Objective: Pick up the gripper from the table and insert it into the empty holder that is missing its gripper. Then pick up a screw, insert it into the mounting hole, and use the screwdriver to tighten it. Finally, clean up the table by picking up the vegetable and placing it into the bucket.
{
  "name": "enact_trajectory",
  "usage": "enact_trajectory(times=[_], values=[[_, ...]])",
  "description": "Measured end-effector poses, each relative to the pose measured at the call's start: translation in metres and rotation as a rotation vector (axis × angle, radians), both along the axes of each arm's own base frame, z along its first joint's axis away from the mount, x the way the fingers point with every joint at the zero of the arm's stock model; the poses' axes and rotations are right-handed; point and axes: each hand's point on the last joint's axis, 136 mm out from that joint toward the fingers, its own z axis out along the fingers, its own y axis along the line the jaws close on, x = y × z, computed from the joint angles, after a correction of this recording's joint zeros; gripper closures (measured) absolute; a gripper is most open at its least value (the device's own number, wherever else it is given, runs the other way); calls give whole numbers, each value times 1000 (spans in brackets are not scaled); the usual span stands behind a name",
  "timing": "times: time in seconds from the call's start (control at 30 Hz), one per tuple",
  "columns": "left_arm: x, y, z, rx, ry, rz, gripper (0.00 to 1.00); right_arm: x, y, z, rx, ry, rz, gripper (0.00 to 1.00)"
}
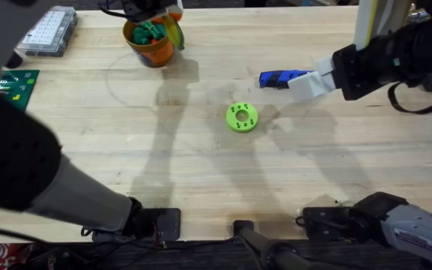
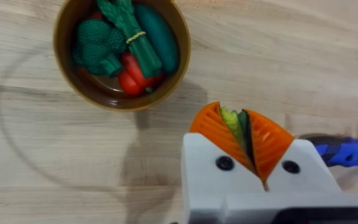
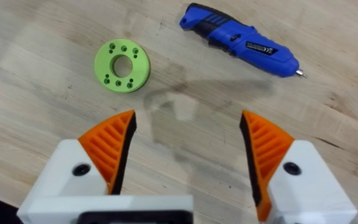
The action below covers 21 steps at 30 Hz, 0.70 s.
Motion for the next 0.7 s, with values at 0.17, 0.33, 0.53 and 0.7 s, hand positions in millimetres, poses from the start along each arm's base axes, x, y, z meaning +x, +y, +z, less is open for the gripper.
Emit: enact_trajectory(times=[0.17,0.33,0.53,0.7], values=[[2,-1,-23,14,54,-7,974,-1,-1,-1,-5,6,5,28],[2,2,-21,23,47,0,973,2,1,1,-1,-10,10,28],[5,12,-19,60,36,-5,975,2,1,1,-1,-13,11,28],[16,29,2,97,-21,-7,973,3,1,1,-1,-13,11,28]])
